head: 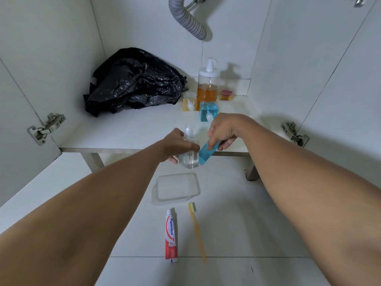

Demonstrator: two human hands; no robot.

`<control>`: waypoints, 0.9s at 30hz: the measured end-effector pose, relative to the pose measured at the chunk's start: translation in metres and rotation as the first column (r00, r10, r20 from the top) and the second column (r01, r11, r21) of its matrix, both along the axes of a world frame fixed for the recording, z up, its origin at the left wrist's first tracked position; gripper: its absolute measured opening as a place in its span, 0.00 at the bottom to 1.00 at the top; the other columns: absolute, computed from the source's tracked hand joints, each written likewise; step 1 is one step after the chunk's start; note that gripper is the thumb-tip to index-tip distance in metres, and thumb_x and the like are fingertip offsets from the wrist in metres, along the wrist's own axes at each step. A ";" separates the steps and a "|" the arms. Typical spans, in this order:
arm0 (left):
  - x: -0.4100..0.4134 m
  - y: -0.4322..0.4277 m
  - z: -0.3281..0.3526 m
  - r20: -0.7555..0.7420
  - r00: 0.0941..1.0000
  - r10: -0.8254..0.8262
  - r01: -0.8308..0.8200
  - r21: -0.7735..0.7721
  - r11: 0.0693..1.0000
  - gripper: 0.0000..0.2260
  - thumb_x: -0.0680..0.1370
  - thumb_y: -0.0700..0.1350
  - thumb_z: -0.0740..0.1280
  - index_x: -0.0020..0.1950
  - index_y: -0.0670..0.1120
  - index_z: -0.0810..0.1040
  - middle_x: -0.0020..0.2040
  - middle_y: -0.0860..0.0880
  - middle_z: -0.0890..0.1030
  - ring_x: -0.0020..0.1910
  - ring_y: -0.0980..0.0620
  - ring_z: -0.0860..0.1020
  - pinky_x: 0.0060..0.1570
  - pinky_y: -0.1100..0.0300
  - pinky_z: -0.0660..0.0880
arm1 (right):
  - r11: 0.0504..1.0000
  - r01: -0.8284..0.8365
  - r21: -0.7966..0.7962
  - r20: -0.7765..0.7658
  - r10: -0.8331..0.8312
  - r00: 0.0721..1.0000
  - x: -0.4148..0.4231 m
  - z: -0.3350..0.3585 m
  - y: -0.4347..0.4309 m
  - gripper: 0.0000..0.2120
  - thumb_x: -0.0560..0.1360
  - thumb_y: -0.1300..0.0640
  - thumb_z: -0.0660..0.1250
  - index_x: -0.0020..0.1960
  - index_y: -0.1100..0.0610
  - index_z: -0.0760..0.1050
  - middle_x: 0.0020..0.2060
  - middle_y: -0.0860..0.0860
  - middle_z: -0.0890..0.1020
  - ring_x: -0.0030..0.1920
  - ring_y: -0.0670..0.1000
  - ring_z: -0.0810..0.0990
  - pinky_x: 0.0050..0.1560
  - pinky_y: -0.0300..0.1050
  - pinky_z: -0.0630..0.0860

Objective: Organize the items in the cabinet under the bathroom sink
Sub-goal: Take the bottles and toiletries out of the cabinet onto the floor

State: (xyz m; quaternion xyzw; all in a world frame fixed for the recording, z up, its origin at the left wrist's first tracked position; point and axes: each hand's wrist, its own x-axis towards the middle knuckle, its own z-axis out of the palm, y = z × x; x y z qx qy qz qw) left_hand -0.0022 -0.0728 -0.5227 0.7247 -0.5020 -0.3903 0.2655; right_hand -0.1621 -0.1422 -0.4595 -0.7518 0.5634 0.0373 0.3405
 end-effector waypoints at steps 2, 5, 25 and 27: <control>-0.007 0.012 -0.008 0.060 0.995 -0.083 0.080 0.045 0.996 0.23 0.72 0.48 0.76 0.62 0.46 0.70 0.54 0.47 0.77 0.53 0.47 0.79 0.46 0.50 0.82 | 0.997 -0.001 0.080 -0.057 0.006 0.998 -0.002 -0.009 0.004 0.23 0.65 0.62 0.82 0.57 0.62 0.79 0.49 0.60 0.85 0.43 0.54 0.87 0.49 0.48 0.84; -0.022 0.022 -0.028 0.111 0.979 -0.169 0.158 0.104 0.982 0.23 0.71 0.46 0.78 0.60 0.49 0.71 0.52 0.49 0.77 0.52 0.47 0.78 0.48 0.52 0.83 | 0.981 -0.006 0.195 -0.166 0.039 0.985 -0.006 -0.031 0.010 0.24 0.65 0.62 0.82 0.59 0.62 0.80 0.51 0.61 0.84 0.44 0.56 0.87 0.52 0.51 0.84; -0.099 -0.011 -0.166 0.261 0.934 -0.242 0.247 0.016 0.969 0.36 0.66 0.44 0.82 0.71 0.48 0.72 0.64 0.46 0.76 0.59 0.45 0.77 0.56 0.52 0.78 | 0.998 0.000 -0.058 -0.281 -0.016 0.960 -0.080 -0.179 -0.008 0.15 0.69 0.58 0.78 0.54 0.60 0.81 0.44 0.55 0.83 0.42 0.54 0.85 0.42 0.46 0.82; -0.103 -0.014 -0.172 0.282 0.922 -0.265 0.271 0.020 0.962 0.33 0.67 0.43 0.81 0.70 0.48 0.73 0.63 0.47 0.77 0.58 0.45 0.77 0.55 0.52 0.78 | 0.993 0.034 -0.111 -0.269 -0.063 0.961 -0.086 -0.180 -0.016 0.16 0.69 0.60 0.76 0.55 0.61 0.79 0.47 0.57 0.81 0.49 0.59 0.82 0.48 0.52 0.80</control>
